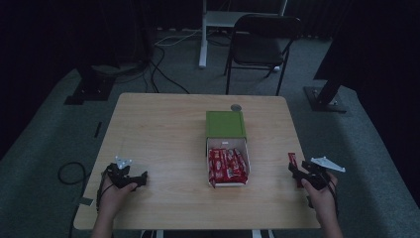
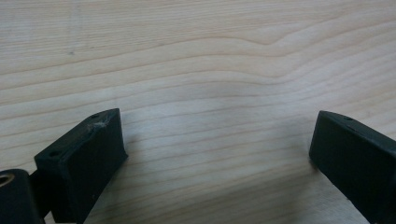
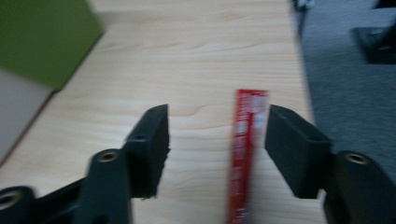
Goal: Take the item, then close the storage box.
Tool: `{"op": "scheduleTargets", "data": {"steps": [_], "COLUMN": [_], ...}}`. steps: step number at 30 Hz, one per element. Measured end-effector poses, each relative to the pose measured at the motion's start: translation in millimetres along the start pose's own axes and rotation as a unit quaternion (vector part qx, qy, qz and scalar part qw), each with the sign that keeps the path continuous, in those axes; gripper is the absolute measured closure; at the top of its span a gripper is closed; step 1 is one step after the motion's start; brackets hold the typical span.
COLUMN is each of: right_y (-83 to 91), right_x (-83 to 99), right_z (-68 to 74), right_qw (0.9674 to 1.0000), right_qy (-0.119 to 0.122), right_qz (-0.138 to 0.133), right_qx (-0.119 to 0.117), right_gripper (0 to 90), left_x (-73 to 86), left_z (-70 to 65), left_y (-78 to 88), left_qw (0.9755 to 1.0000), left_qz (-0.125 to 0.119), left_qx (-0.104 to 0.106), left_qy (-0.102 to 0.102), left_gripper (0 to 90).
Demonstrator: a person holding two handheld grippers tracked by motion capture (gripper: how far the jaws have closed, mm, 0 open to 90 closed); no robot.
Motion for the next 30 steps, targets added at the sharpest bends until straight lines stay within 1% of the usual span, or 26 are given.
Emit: {"op": "scheduleTargets", "data": {"steps": [1, 3, 4, 5, 6, 8, 9, 12, 14, 17, 20, 21, 23, 25, 26, 27, 28, 29, 30], "right_y": [-3.5, -6.8, -8.7, -9.5, -10.5, -12.1, -12.7, -13.4, -14.0, -14.7, -15.6, -15.8, -16.2, -17.1, -17.5, -18.2, -18.9, -18.9, -19.7], "right_x": [-2.4, -3.5, -3.8, -4.0, -4.2, -4.7, -5.4, -8.0, -10.4, -14.1, -16.6, -17.5, -19.6, -21.8, -22.4, -23.2, -24.2, -24.2, -25.5], "right_z": [6.2, 11.3, 15.6, 17.9, 21.0, 26.9, 30.8, 40.2, 46.4, 54.3, 62.8, 65.4, 70.2, 74.3, 75.6, 77.1, 78.7, 78.7, 81.3], "right_qw": [0.9994, 0.9989, 0.9984, 0.9983, 0.998, 0.9968, 0.9963, 0.9941, 0.992, 0.9895, 0.9865, 0.9854, 0.9832, 0.9815, 0.981, 0.9802, 0.9795, 0.9795, 0.978], "right_qy": [0.008, 0.007, 0.012, 0.015, 0.017, 0.021, 0.026, 0.041, 0.053, 0.065, 0.074, 0.079, 0.085, 0.09, 0.09, 0.092, 0.097, 0.097, 0.1], "right_qz": [0.001, 0.008, 0.011, 0.01, 0.009, 0.009, 0.008, 0.006, 0.004, 0.001, -0.004, -0.006, -0.01, -0.014, -0.013, -0.014, -0.015, -0.015, -0.016], "right_qx": [-0.033, -0.046, -0.054, -0.056, -0.06, -0.076, -0.081, -0.101, -0.115, -0.129, -0.146, -0.151, -0.161, -0.168, -0.171, -0.174, -0.176, -0.176, -0.182], "right_gripper": [25.0, 19.2, 19.1, 19.1, 19.1, 18.2, 18.2, 16.3, 15.7, 15.0, 13.7, 13.7, 13.6, 13.6, 13.6, 13.6, 13.6, 13.6, 13.5], "left_x": [-0.4, -1.1, -1.7, -2.7, -4.3, -9.8, -12.2, -21.9, -27.9, -35.3, -40.5, -42.0, -45.9, -48.5, -49.7, -51.3, -52.4, -52.4, -55.1], "left_z": [-3.6, -8.0, -9.9, -12.5, -15.3, -21.3, -23.4, -32.7, -39.7, -51.1, -63.6, -67.9, -76.7, -83.4, -87.4, -92.5, -95.3, -95.3, -102.0], "left_y": [0.6, 2.5, 3.3, 5.1, 6.7, 12.6, 15.2, 25.8, 32.7, 43.2, 52.0, 54.8, 60.0, 63.7, 65.7, 68.2, 69.7, 69.7, 73.3], "left_qw": [0.9999, 0.9996, 0.9994, 0.9991, 0.9988, 0.9979, 0.9975, 0.9952, 0.9931, 0.9893, 0.9844, 0.9829, 0.9791, 0.9762, 0.9742, 0.9716, 0.9701, 0.9701, 0.9667], "left_qz": [-0.002, -0.004, -0.006, -0.01, -0.019, -0.032, -0.035, -0.056, -0.07, -0.089, -0.101, -0.106, -0.118, -0.123, -0.127, -0.133, -0.137, -0.137, -0.143], "left_qx": [0.009, 0.027, 0.034, 0.04, 0.044, 0.054, 0.056, 0.071, 0.079, 0.095, 0.113, 0.12, 0.134, 0.145, 0.15, 0.158, 0.162, 0.162, 0.169], "left_qy": [-0.009, -0.008, -0.009, -0.012, -0.013, -0.02, -0.023, -0.038, -0.049, -0.066, -0.088, -0.091, -0.099, -0.106, -0.11, -0.115, -0.117, -0.117, -0.128], "left_gripper": [4.1, 4.1, 4.1, 4.1, 4.1, 4.1, 4.1, 4.0, 4.0, 4.0, 3.9, 4.0, 3.9, 4.0, 4.0, 3.9, 4.0, 4.0, 3.9]}}
Point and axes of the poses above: each handheld gripper's, and its own axes: y roughly backward along the jaws, x roughly out of its underside, z roughly to its left, the point moved 1 cm from there along -y, roughly forward along the jaws, and after that the axes turned 13 degrees about -x, right-handed, at the moved point
